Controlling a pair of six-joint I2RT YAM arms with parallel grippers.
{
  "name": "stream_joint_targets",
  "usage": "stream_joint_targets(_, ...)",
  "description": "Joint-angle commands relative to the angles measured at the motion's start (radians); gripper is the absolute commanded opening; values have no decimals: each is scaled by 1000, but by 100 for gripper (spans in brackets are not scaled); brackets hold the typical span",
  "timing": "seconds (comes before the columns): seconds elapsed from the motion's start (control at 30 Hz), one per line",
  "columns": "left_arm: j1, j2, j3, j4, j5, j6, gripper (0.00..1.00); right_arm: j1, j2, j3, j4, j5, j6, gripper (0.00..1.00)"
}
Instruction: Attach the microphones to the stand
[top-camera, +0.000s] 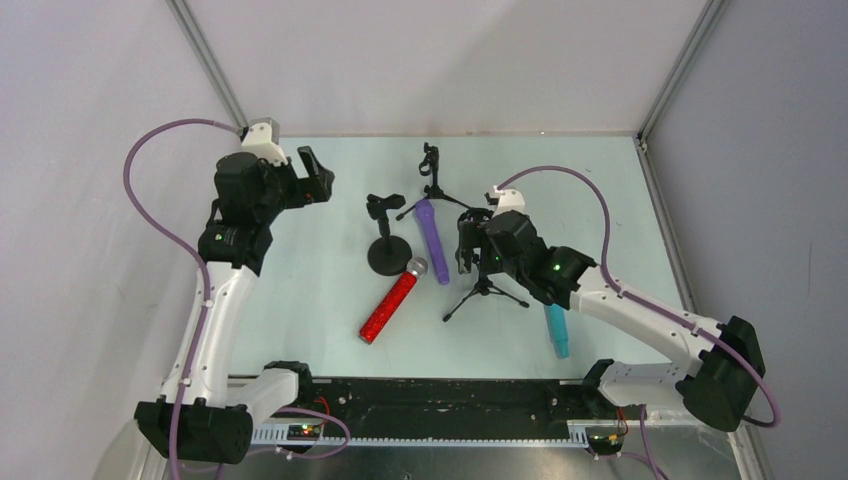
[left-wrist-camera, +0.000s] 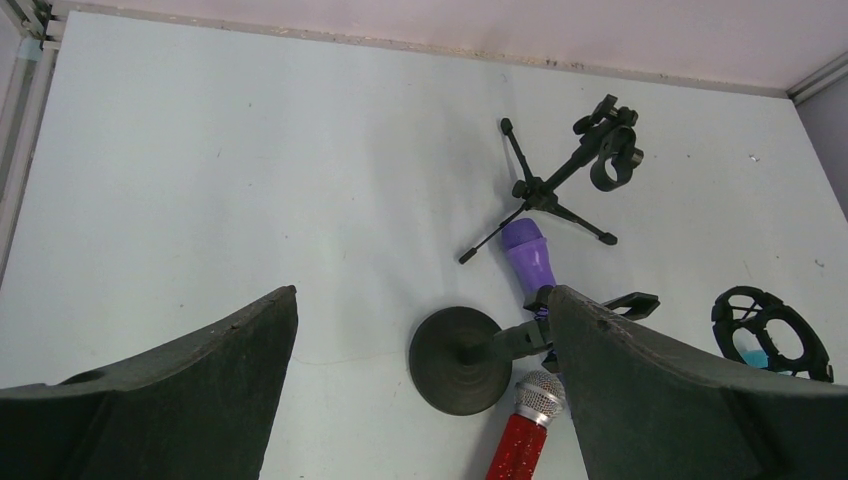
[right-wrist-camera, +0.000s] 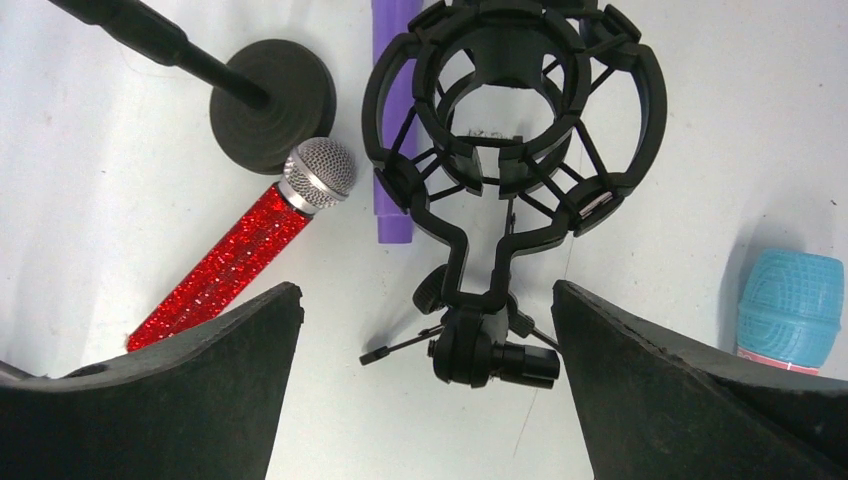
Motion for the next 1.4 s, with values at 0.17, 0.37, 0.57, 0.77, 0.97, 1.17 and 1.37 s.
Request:
stream_joint_targets(0.17, -32, -19, 17, 31, -21, 8, 98, 7, -118, 4, -13, -9, 5, 100)
stream_joint_targets(0.37, -107, -56, 21, 13, -37, 6, 98, 7, -190, 5, -55, 3, 5, 99)
stream_joint_targets(0.57, -168, -105, -55, -14, 42, -87, 98, 6, -241, 5, -73, -3, -3, 99)
stream_joint_targets(0.77, -275, -175, -208, -13, 80, -188, 98, 8, -240, 4, -72, -19, -1, 99)
stream_joint_targets(0.97, -337, -295, -365, 15, 76, -283, 98, 19, -225, 5, -64, -25, 1, 99)
stream_joint_targets(1.17, -340, -361, -521, 46, 83, -348, 98, 28, -223, 5, -60, -25, -2, 99)
stream_joint_targets(1.37, -341, -321, -619, 47, 106, -358, 98, 31, -216, 5, -64, -26, -4, 99)
